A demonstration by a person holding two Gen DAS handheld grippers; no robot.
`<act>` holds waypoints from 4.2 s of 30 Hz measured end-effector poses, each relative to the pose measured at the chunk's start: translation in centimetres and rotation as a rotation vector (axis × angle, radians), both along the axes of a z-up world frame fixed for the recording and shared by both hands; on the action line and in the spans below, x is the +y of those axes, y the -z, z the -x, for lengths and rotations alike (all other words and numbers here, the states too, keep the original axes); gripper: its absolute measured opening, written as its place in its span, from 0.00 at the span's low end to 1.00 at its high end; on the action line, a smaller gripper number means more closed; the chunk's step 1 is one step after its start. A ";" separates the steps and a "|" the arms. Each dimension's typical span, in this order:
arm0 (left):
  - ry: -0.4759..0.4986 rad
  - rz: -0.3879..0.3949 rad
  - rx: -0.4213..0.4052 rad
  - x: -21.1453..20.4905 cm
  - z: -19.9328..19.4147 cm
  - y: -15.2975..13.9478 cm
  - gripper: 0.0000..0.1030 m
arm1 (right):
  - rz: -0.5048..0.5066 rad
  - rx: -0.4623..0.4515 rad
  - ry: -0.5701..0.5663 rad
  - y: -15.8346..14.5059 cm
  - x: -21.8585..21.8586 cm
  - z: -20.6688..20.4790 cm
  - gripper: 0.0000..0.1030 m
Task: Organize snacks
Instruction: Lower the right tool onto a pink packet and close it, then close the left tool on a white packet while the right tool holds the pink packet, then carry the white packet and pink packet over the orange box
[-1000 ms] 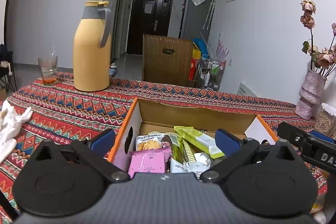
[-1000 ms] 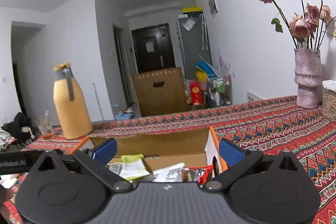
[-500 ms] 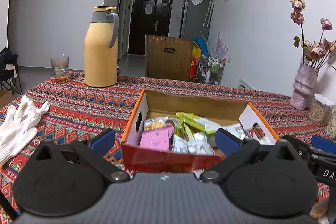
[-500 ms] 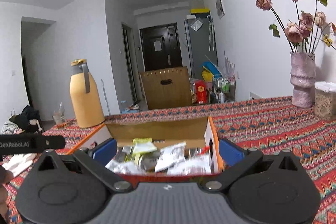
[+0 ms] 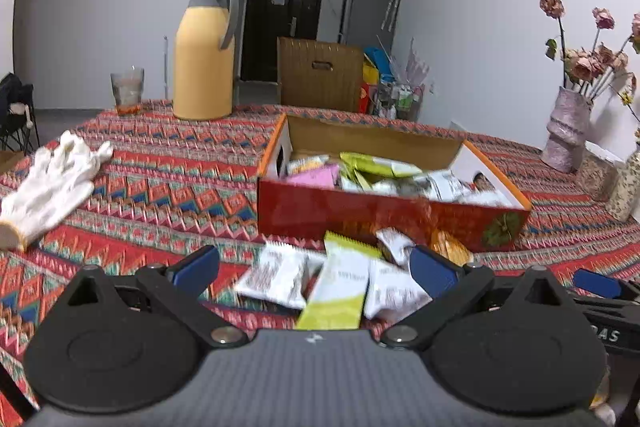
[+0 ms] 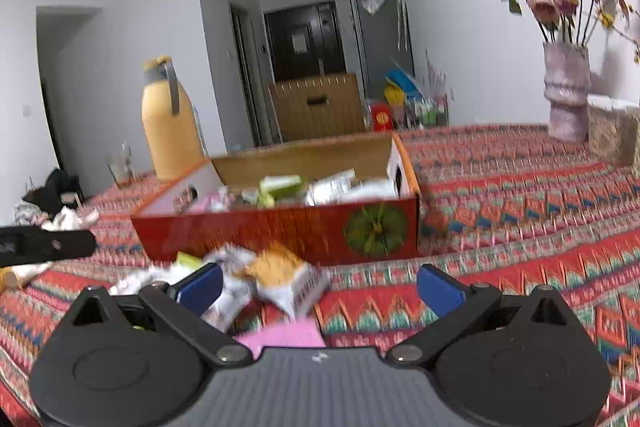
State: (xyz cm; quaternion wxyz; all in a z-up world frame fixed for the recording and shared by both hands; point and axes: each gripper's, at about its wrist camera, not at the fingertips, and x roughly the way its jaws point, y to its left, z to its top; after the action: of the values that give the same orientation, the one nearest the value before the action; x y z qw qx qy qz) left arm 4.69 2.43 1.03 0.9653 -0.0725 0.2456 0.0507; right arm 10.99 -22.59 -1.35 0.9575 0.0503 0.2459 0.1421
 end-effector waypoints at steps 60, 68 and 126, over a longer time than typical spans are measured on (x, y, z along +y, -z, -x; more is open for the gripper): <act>0.001 -0.105 0.214 4.1 -8.4 3.6 1.00 | 0.106 0.066 0.068 0.6 -1.8 -2.7 0.59; 0.049 -0.078 0.289 4.1 -10.5 5.6 0.74 | 0.086 0.077 0.092 1.1 -2.7 -4.0 0.59; 0.027 -0.018 -0.107 0.6 -15.3 -6.6 0.44 | 0.044 -0.140 0.005 -6.2 3.9 -14.6 0.59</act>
State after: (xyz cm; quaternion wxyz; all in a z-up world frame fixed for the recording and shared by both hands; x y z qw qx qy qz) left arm 20.03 2.99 7.64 0.9783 -0.0629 0.1943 0.0358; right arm 25.55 -18.69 4.84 0.9735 0.0198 0.1814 0.1375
